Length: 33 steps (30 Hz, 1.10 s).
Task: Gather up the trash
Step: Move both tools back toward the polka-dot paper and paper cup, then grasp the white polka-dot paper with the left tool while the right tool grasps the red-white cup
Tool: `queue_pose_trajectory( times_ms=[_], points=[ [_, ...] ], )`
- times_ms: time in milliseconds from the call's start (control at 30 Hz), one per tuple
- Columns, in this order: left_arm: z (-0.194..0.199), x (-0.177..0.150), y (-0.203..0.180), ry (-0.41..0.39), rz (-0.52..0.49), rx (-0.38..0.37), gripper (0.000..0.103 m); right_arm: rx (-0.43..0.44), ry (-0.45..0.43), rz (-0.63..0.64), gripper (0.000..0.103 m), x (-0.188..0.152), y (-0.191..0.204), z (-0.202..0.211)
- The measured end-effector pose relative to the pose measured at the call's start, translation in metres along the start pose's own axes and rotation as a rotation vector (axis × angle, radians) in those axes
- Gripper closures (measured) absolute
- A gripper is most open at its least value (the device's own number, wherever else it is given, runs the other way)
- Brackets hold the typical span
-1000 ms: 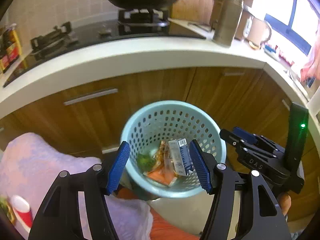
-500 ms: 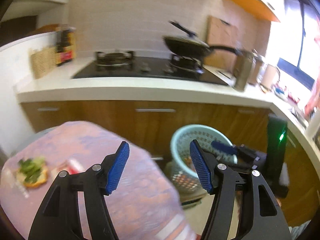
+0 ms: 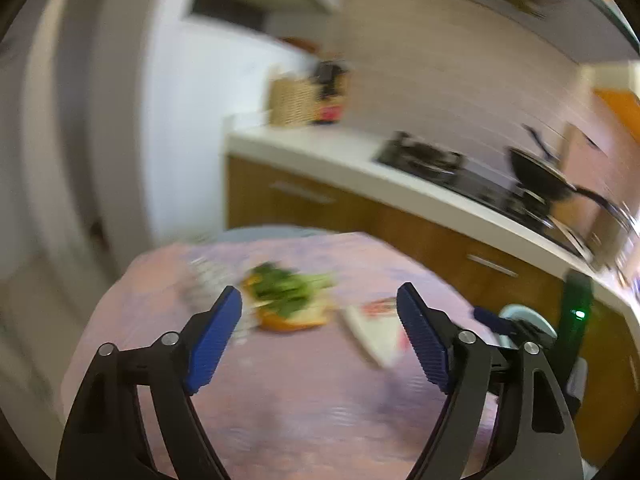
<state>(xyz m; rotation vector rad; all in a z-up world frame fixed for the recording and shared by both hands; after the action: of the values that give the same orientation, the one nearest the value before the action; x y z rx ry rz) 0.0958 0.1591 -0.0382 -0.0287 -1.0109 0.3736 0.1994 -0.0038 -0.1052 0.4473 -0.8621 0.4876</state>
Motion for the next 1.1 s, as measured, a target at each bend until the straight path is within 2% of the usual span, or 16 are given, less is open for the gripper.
queue_pose_trajectory(
  times_ms=[67,167,267,433,500,567,633,733,900,1033,1067,1100],
  points=[
    [-0.019,-0.006,0.031,0.029,0.082,0.023,0.025,0.010,0.033,-0.029,0.031,-0.002,0.003,-0.019],
    [-0.047,-0.011,0.055,0.063,0.150,0.027,0.025,-0.032,0.052,-0.015,0.031,-0.004,-0.001,-0.027],
    [-0.071,-0.010,0.054,0.099,0.163,0.007,0.025,-0.003,0.082,0.010,0.021,-0.008,0.005,-0.034],
    [-0.113,-0.011,0.067,0.145,0.185,0.097,0.025,-0.007,0.121,0.064,0.021,-0.014,0.015,-0.041],
    [-0.121,-0.015,0.073,0.142,0.200,0.103,0.031,-0.009,0.125,0.075,0.018,-0.015,0.017,-0.042],
    [-0.127,-0.024,0.080,0.160,0.227,0.092,0.054,-0.020,0.133,0.079,0.016,-0.016,0.016,-0.043],
    [-0.127,-0.029,0.085,0.152,0.255,0.048,0.055,-0.015,0.150,0.075,0.016,-0.018,0.015,-0.047],
    [-0.120,-0.027,0.085,0.119,0.256,0.013,0.068,-0.034,0.181,0.058,0.016,-0.018,0.011,-0.057],
    [-0.113,-0.027,0.081,0.099,0.249,0.009,0.076,-0.062,0.204,0.069,0.016,-0.014,0.014,-0.072],
    [-0.106,-0.023,0.088,0.072,0.295,-0.022,0.084,-0.093,0.196,0.136,0.016,-0.015,0.024,-0.074],
    [-0.104,-0.022,0.091,0.066,0.314,-0.036,0.086,-0.111,0.188,0.162,0.014,-0.015,0.028,-0.073],
    [-0.103,-0.021,0.094,0.063,0.325,-0.044,0.086,-0.135,0.190,0.185,0.008,-0.016,0.030,-0.074]
  ],
)
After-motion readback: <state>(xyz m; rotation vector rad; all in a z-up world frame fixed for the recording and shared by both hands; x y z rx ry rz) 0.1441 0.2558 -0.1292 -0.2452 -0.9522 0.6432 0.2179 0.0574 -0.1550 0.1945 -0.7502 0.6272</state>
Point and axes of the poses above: each gripper's, at about its wrist camera, not at the fingertips, and z roughly against the way its jaws point, y to its left, x to its top, the point moved 10 cm from there along -z, roughly the way its jaws point, and after that the axes turned 5 degrees about x, right-handed, at the moved point
